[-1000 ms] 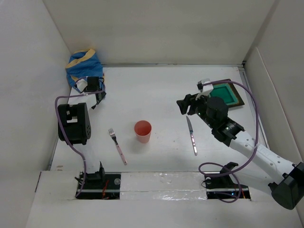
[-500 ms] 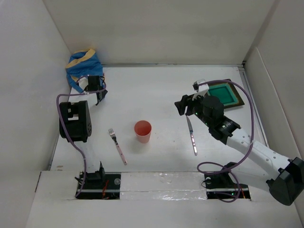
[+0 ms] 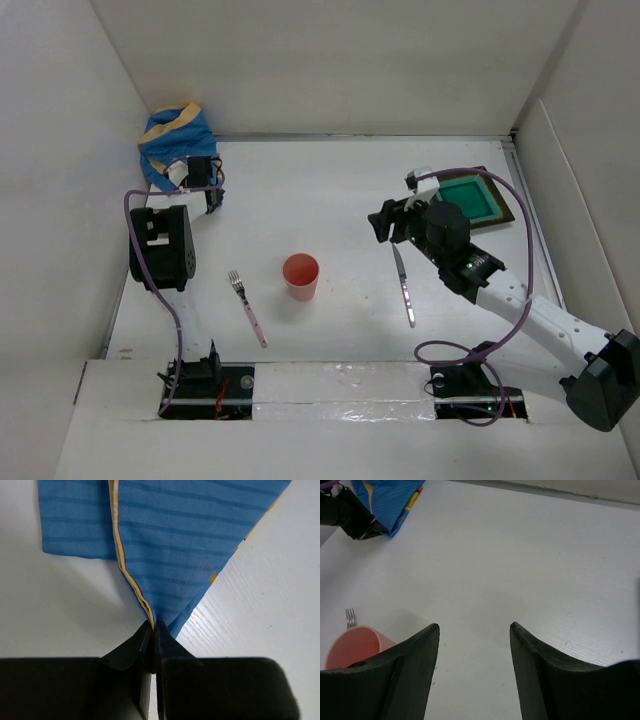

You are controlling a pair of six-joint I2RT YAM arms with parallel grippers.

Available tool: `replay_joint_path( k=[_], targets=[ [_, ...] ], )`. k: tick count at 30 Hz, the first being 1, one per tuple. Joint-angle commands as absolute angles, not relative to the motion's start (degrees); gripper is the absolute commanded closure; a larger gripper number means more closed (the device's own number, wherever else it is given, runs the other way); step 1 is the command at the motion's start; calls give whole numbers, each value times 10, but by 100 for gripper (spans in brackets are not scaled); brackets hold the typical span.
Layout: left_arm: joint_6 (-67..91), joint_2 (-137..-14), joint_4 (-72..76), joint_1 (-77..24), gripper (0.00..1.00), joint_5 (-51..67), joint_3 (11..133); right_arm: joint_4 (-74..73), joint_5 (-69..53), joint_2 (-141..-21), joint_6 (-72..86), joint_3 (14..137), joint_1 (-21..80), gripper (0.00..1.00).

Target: Set the dinner table for one person

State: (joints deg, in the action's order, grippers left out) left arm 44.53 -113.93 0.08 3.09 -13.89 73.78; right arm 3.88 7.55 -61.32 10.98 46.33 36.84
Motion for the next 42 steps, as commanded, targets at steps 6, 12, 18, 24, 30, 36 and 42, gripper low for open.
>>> replay_joint_path(
  k=[6,12,18,24,30,36,42],
  targets=[
    [390,-1027,14,33,100,-121,790,68,97,-619,101,474,373,37],
    [354,-920,-17,33,100,-62,898,69,91,-637,98,479,373,58],
    [345,-864,-47,33,100,21,1004,79,72,-658,97,498,378,82],
    [357,-860,-25,33,100,58,1042,81,5,-766,85,618,423,46],
    [374,-915,-10,33,100,118,1066,58,-61,-863,69,722,445,35],
    [410,-938,34,33,100,145,1071,57,-63,-903,76,779,502,25],
    [423,-935,66,27,100,145,1053,20,-6,-947,61,830,559,23]
  ],
)
